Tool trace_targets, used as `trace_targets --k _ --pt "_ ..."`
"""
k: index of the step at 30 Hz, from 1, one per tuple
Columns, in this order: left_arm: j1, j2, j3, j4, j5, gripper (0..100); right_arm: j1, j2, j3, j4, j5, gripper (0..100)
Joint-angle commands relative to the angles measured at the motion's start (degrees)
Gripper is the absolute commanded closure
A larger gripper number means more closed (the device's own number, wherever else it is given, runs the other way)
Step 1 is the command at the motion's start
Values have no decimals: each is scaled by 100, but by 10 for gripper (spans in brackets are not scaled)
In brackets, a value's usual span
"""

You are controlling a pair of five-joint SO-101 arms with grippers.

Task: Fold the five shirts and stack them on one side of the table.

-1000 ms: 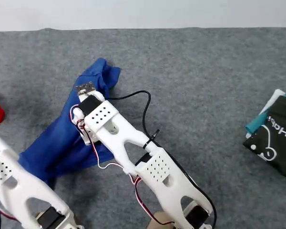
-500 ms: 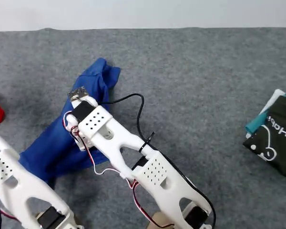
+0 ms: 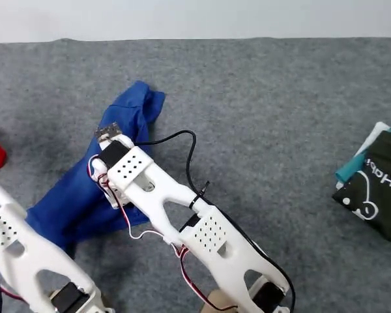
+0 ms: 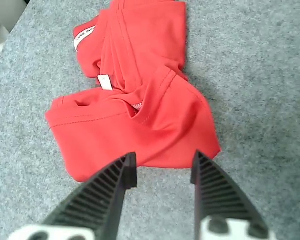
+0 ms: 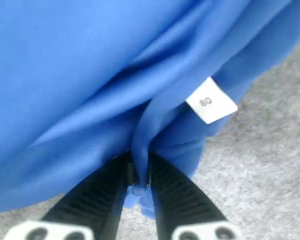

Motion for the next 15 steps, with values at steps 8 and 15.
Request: trace_targets --k 8,15 --pt "26 -44 -66 141 18 822 31 -796 -369 233 281 820" --pt "35 -44 -48 141 18 821 -101 -1103 -360 233 273 779"
